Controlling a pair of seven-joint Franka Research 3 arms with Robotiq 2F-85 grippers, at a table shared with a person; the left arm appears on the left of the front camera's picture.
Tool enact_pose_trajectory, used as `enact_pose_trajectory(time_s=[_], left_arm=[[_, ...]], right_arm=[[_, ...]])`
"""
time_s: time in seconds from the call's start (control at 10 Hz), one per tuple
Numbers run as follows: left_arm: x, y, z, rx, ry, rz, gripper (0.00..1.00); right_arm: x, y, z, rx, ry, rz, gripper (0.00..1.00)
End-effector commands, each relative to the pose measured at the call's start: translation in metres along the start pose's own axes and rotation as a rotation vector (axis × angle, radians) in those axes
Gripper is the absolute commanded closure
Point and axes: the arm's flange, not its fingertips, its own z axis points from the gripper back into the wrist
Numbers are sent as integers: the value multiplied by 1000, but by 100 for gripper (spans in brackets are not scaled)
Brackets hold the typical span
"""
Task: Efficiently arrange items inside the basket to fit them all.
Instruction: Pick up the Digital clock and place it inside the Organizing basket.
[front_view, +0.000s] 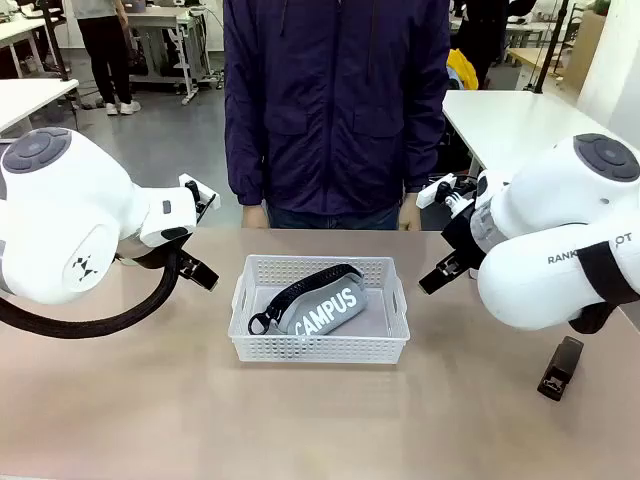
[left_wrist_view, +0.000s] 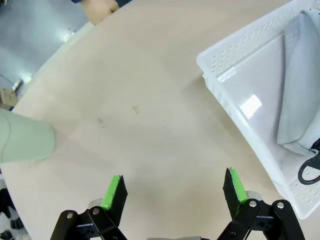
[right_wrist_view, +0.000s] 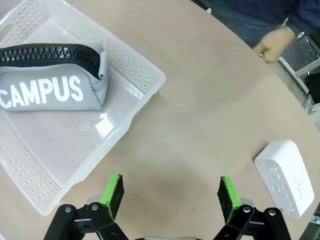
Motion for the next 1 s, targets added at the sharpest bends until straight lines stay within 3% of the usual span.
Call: enact_pose_trajectory(time_s=[0.0,0.9], left_arm=[[0,0,0,0,0,0,0],[0,0,0,0,0,0,0]], right_arm=[[0,0,0,0,0,0,0],[0,0,0,0,0,0,0]])
